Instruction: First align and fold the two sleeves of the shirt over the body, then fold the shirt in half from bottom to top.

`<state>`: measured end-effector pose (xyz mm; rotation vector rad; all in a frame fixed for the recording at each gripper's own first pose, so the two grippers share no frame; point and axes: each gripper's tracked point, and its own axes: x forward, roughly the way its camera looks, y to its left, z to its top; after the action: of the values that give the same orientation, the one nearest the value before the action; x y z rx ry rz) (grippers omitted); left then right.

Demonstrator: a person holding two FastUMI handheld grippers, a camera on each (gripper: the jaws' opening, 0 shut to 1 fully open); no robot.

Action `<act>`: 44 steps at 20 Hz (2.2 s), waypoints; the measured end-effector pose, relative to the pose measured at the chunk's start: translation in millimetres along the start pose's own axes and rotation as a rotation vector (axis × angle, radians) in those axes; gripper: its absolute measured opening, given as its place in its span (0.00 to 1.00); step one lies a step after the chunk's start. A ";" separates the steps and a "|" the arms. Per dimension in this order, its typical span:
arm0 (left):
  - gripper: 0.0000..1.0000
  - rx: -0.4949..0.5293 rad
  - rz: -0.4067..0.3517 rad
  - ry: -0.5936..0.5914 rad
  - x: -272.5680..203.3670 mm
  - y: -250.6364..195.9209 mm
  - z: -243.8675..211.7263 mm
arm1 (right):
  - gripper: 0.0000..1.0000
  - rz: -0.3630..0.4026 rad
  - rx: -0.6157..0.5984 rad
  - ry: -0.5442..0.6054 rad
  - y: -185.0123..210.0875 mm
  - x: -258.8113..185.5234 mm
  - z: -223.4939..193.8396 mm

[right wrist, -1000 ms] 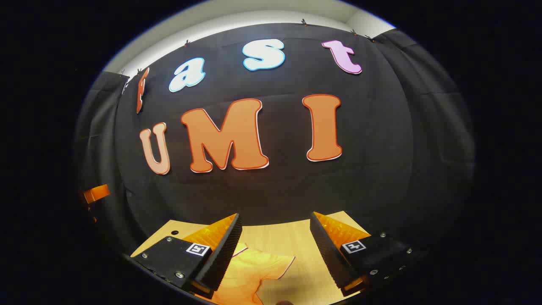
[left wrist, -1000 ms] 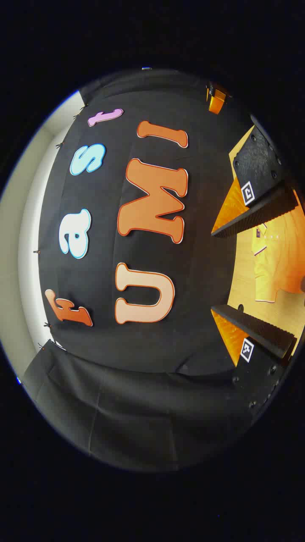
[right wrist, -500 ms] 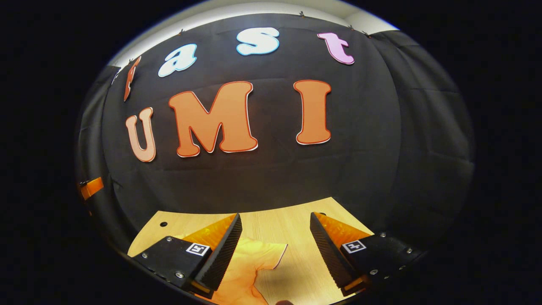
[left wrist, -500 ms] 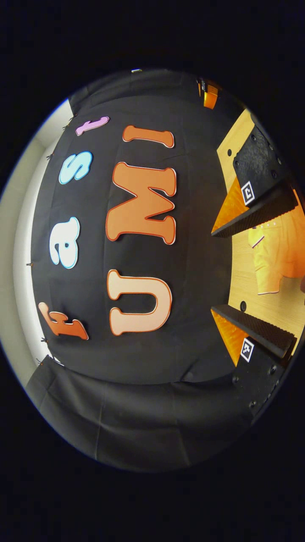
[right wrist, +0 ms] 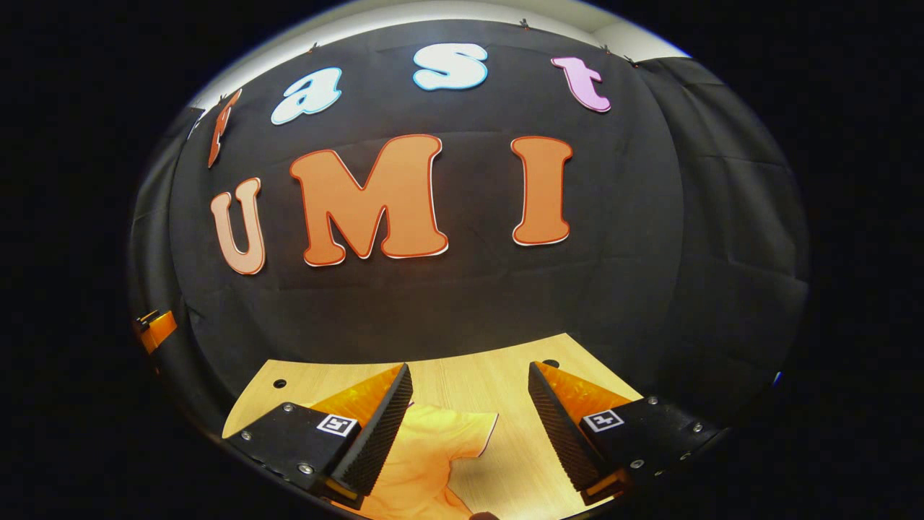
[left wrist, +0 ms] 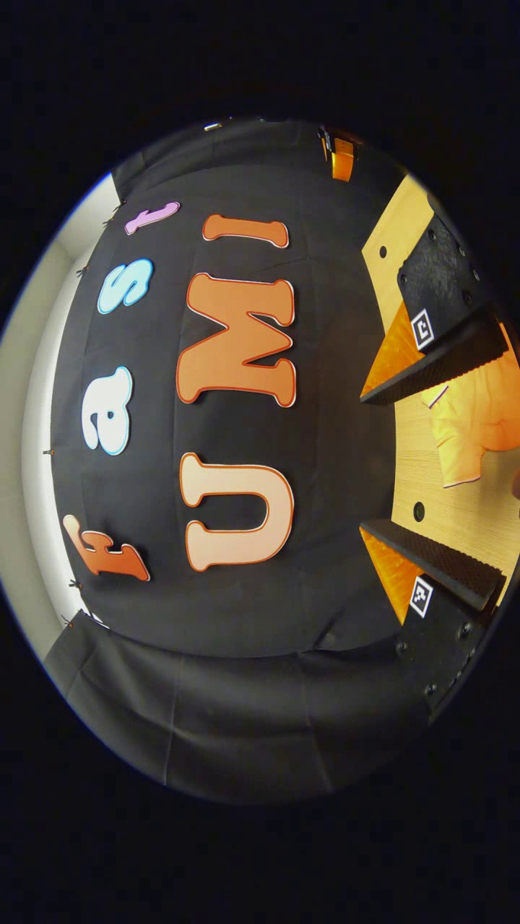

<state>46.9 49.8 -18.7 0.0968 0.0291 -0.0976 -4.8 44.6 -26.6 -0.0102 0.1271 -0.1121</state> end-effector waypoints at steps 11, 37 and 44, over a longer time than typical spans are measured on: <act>0.98 -0.005 0.004 0.040 12.5 11.4 -17.4 | 0.98 -0.048 0.034 0.315 -9.2 62.3 -47.3; 0.98 -0.013 0.156 0.210 31.5 74.2 -86.6 | 1.00 -0.201 -0.039 1.087 -63.6 209.1 -311.4; 0.98 -0.032 0.173 0.225 30.1 80.5 -94.5 | 0.99 -0.187 -0.009 1.119 -56.7 211.8 -329.2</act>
<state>82.5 136.0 -106.1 0.0771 0.2462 0.0871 155.9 -36.5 -378.8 0.0334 1.2458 -0.2951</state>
